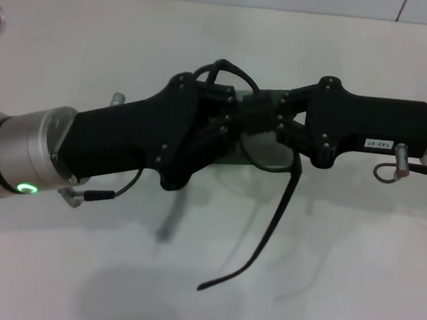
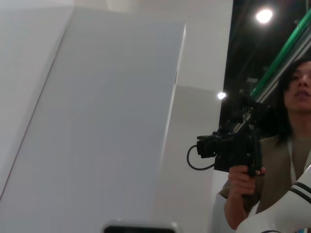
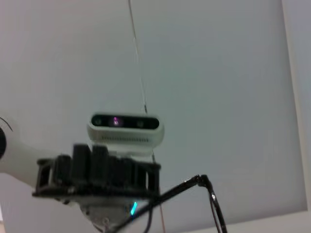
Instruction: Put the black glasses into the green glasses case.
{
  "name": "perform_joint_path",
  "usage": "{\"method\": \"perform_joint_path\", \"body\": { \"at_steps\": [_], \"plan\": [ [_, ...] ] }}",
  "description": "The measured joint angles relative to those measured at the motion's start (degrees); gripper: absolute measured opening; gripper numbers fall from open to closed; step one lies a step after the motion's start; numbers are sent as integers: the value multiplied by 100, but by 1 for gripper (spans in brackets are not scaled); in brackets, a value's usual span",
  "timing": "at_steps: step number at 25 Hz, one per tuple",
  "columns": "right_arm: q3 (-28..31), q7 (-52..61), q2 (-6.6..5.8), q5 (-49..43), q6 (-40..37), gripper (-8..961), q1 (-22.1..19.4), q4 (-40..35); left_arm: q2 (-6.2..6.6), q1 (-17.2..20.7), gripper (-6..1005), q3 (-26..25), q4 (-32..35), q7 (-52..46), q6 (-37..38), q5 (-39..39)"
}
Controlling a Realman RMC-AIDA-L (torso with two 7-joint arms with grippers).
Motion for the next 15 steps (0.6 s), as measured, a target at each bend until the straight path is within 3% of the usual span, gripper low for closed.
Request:
{"method": "perform_joint_path", "body": {
  "at_steps": [6,10,15],
  "plan": [
    [79,-16,74,12,-129,61,9,-92,-9,37,43,61,-276,188,-9,-13],
    [91,-19,189,-16,-238,61,88,-150,-21,29,43,63,-485,377,-9,-22],
    [52,-22,216,-24,-289,61,151,-161,-37,14,43,46,-656,611,-29,-110]
  ]
}}
